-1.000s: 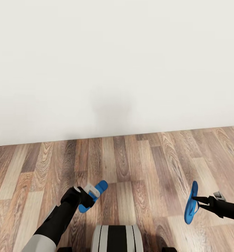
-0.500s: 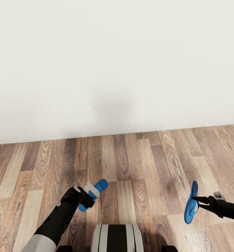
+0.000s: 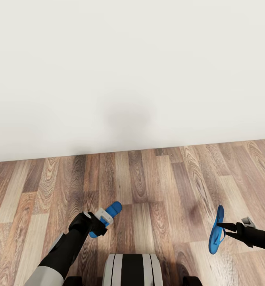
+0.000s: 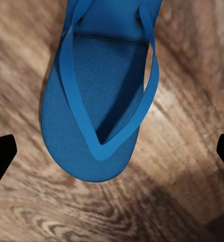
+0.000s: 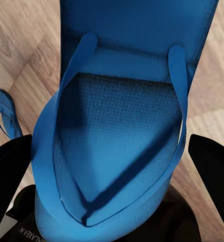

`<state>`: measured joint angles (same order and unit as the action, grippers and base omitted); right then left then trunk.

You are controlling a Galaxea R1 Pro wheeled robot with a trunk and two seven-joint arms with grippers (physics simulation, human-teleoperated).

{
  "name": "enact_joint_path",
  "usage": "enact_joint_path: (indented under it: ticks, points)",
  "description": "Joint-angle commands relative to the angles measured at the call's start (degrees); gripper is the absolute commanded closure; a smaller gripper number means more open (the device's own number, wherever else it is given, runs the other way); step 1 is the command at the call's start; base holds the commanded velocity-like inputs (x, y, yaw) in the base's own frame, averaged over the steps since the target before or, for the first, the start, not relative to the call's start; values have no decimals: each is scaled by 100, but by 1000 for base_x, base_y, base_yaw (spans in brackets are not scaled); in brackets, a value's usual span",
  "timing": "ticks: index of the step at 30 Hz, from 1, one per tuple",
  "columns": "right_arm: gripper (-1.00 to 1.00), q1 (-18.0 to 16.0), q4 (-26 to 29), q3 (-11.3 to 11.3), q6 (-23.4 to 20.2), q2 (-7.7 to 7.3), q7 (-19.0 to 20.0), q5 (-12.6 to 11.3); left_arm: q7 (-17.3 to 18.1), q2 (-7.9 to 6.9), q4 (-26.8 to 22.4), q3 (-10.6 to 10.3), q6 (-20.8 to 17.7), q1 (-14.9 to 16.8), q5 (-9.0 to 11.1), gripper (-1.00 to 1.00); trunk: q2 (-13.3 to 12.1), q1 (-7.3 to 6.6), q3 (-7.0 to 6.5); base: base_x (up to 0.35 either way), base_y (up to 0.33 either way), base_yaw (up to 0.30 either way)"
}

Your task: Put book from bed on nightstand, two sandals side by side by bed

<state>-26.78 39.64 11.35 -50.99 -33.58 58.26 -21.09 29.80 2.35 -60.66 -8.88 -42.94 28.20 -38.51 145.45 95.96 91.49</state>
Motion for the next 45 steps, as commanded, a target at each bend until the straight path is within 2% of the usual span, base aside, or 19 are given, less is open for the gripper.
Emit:
enact_joint_path:
  ticks: [1, 24, 45]
  points:
    - [100, -2, -1, 8, -25, 0, 20, 0, 52, 1, -8, 0, -12, 2, -61, -100, 1, -1, 3, 0, 0, 0]
    - [100, -2, 0, 8, -25, 0, 20, 0, 44, 3, 1, -8, 3, -7, -61, -100, 1, -1, 3, 107, -25, 0]
    - [100, -2, 0, 8, -25, 0, 19, 0, 43, 3, 1, -8, 9, -33, -65, -100, 1, -1, 3, 7, -43, 0]
